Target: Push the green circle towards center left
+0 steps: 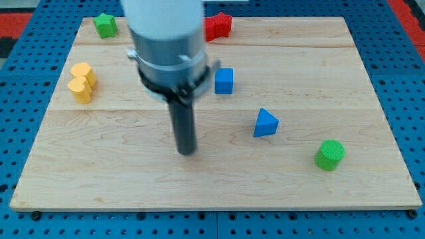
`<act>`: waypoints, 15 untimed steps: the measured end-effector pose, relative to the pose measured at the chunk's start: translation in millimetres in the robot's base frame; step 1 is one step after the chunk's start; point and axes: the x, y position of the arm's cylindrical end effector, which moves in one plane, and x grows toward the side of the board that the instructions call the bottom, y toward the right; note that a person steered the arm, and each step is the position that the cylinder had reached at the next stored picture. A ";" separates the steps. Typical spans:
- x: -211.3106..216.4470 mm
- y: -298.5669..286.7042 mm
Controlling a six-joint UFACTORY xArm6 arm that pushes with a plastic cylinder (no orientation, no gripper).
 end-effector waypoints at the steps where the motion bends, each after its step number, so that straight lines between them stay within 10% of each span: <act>1: 41.6 59.8; 3: 52.6 266.4; 4: 26.1 272.6; 11: -85.6 31.2; 15: -62.3 -22.0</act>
